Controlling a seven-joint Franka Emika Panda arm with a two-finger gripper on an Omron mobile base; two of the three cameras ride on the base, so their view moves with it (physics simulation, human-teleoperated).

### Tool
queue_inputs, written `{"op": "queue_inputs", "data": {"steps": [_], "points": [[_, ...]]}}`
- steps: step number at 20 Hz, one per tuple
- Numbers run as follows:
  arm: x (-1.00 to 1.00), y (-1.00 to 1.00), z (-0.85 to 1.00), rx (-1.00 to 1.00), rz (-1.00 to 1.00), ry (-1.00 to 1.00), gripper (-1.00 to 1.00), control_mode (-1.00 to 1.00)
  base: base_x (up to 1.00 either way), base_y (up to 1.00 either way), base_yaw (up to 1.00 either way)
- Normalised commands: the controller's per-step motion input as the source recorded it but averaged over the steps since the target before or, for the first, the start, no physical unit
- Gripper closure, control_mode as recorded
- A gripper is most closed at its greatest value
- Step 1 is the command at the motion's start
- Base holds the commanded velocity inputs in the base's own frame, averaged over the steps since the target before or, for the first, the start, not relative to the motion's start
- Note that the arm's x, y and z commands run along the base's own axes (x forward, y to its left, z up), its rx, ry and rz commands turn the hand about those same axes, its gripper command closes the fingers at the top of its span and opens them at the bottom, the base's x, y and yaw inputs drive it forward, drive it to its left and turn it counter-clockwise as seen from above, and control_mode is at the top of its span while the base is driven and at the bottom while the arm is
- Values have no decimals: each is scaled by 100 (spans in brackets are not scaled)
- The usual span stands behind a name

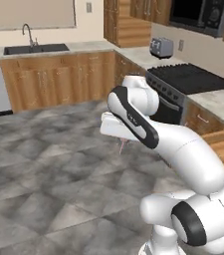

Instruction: Take a straw from the drawer in front and place it inside the glass cup on the dining counter.

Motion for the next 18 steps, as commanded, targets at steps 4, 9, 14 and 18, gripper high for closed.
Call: {"op": "queue_inputs", "data": {"steps": [4,9,14,18], "points": [[0,0,0,0,0,0,100,100,14,0,52],[0,0,0,0,0,0,100,100,16,0,45],[0,0,0,0,0,0,100,100,25,0,28],[0,0,0,0,0,0,100,100,58,0,5]]}}
